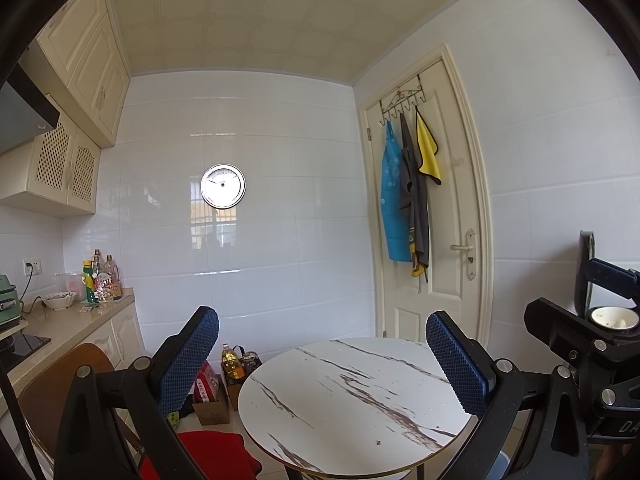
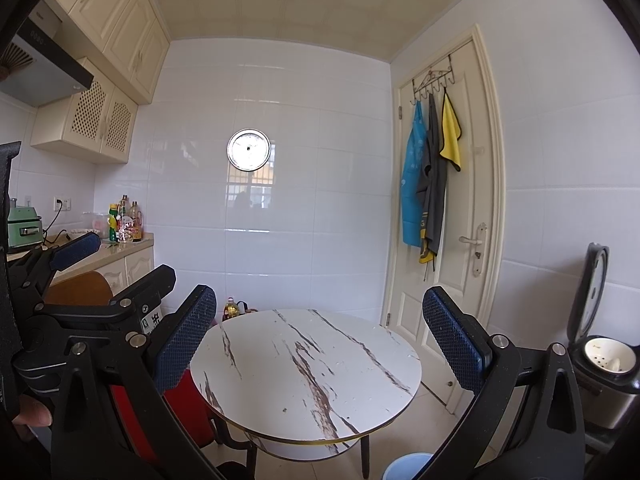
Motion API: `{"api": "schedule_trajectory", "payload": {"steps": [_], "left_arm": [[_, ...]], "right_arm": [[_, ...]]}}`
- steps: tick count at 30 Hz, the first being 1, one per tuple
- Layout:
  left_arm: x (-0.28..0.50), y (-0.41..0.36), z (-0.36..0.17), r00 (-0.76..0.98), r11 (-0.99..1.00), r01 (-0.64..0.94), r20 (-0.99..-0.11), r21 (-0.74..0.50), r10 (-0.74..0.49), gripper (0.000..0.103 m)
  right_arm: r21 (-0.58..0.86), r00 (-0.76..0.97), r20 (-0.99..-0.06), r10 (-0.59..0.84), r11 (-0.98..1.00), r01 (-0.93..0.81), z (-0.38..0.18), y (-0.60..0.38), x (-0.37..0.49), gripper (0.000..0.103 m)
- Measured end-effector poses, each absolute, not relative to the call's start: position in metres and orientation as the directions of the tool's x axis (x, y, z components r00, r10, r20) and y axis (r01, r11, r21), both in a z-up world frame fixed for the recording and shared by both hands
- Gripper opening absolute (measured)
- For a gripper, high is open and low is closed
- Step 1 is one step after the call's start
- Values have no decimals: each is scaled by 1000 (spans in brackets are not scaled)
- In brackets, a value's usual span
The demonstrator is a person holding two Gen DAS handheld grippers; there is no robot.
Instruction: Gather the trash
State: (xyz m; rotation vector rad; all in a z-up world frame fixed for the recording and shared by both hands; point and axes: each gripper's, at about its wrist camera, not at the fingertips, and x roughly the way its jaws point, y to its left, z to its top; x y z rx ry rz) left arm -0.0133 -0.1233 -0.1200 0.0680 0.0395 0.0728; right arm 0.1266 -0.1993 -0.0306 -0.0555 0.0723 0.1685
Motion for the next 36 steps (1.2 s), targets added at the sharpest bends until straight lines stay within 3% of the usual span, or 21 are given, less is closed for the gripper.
{"api": "schedule_trajectory", "payload": {"steps": [36], "left_arm": [[-11,-121,-126,997,994,-74,-32,75,77,103]], "right_arm": [[-47,983,-84,163,985,-167,-32,-195,127,103]]}}
